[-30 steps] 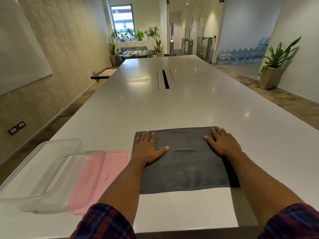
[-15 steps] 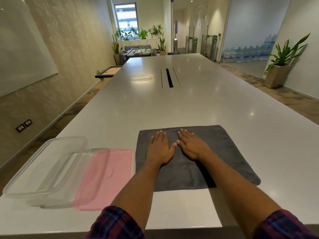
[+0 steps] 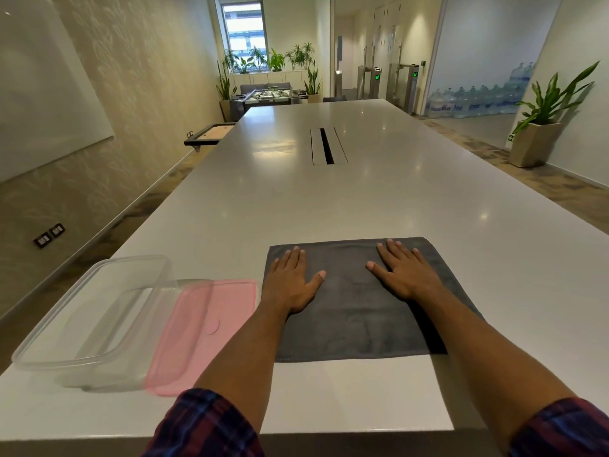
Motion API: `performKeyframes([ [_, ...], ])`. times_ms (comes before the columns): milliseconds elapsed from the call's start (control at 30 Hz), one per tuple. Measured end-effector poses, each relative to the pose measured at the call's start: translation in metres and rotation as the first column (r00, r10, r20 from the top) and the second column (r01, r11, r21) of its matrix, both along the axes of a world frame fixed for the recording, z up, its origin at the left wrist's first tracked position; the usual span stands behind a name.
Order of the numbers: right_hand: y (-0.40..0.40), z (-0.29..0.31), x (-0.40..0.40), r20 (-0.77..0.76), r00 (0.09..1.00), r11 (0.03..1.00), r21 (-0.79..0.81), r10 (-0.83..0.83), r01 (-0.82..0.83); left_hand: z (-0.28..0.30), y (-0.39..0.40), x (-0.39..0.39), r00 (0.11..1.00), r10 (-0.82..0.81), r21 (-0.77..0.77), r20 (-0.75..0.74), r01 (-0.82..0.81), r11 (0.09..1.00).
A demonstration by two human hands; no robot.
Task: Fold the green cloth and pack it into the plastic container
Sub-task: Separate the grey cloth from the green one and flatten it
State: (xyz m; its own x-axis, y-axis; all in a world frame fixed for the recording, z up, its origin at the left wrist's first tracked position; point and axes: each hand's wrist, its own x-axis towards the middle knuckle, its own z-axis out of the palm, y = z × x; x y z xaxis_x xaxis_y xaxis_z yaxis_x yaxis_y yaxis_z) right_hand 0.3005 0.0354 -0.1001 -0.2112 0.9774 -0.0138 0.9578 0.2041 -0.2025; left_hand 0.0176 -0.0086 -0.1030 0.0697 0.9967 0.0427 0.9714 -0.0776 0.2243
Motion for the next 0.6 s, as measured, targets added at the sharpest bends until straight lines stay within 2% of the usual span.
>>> performKeyframes([
  [133, -0.002, 0.002, -0.005, 0.019, 0.999, 0.997, 0.061, 0.039, -0.040, 0.005, -0.002, 0.003, 0.999, -0.025, -0.037, -0.044, 0.024, 0.999],
  [267, -0.010, 0.011, -0.024, -0.029, 0.959, 0.954, 0.114, 0.283, -0.278, 0.009, -0.006, 0.018, 0.984, -0.171, -0.070, 0.056, 0.175, 0.982],
  [367, -0.014, 0.015, -0.038, -0.025, 0.899, 0.899, 0.001, 0.438, -0.438, 0.015, -0.004, 0.028, 0.976, -0.203, -0.175, 0.079, 0.214, 0.961],
  [600, -0.018, 0.018, -0.018, -0.061, 0.852, 0.836, -0.165, 0.520, -0.522, 0.028, -0.006, 0.015, 0.963, -0.268, -0.324, -0.011, 0.250, 0.913],
])
